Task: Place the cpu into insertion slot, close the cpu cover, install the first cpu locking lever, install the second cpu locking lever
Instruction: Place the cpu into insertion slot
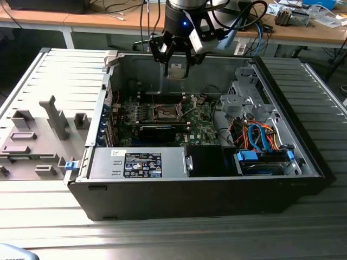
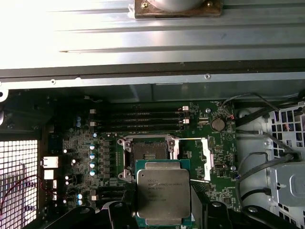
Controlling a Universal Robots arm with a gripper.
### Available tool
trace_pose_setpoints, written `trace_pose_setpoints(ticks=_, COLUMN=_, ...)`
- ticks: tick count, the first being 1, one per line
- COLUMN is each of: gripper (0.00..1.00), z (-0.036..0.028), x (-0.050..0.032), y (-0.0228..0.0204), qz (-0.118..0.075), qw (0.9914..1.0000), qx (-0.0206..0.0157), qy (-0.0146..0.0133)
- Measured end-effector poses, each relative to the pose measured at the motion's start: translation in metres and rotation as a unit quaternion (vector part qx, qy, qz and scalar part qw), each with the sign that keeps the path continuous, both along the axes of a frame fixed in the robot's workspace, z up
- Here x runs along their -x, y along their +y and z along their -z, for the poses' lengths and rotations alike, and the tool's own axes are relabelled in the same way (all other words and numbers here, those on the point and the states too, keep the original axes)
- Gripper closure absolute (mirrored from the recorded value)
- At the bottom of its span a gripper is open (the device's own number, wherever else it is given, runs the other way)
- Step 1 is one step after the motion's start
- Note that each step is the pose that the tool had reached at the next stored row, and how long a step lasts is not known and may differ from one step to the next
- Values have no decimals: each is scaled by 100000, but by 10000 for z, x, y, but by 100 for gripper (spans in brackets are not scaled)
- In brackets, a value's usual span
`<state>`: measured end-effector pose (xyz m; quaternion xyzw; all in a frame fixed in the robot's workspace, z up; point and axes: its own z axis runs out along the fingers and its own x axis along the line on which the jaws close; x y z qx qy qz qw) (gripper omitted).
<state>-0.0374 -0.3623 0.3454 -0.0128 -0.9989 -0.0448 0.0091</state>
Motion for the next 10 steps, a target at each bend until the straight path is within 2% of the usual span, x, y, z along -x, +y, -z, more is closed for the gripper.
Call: trace_pose_setpoints(ticks=10, gripper=46, z=4, x=0, y=0, qz=2290, qw=99974, qx=2, qy=0)
